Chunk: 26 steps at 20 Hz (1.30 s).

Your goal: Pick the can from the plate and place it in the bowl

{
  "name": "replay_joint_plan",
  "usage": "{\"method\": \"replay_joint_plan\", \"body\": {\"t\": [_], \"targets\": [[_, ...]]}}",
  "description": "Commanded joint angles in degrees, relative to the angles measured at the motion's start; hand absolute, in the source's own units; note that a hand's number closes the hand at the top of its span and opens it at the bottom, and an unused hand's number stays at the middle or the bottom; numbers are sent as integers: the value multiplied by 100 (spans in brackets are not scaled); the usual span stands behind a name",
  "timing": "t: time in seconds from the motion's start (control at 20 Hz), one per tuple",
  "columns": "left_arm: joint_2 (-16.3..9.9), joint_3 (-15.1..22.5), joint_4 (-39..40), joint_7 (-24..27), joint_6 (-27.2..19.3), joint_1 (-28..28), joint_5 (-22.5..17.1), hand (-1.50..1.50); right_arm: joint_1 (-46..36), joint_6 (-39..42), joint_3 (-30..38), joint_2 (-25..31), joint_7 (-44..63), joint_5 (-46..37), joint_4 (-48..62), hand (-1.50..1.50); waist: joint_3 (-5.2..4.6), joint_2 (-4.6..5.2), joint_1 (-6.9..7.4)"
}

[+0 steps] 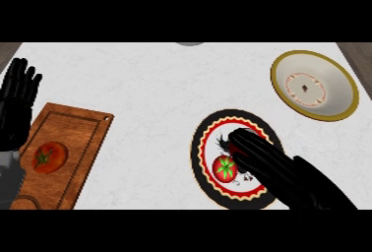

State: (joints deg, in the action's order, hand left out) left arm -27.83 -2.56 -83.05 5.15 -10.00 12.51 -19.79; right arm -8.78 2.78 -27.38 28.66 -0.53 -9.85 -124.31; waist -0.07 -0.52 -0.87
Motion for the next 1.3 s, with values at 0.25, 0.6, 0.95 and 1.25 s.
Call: {"method": "replay_joint_plan", "body": {"t": [0.25,0.6,0.95,1.25], "targets": [[-83,-128,2,-57,87,63,12,0,-474,1603,1035,1815,1920,358,-775,-150,-12,51,39],[182,50,-29,79,-1,-5,220,0,-1044,3087,1370,2827,2823,1582,-993,-150,-11,45,84],[143,-131,-246,-275,99,111,288,0,-1514,3881,1355,2372,3018,1586,-186,-150,4,53,123],[478,-124,86,-214,37,442,515,0,-1679,4232,1027,1512,2761,695,370,-150,6,61,119]]}}
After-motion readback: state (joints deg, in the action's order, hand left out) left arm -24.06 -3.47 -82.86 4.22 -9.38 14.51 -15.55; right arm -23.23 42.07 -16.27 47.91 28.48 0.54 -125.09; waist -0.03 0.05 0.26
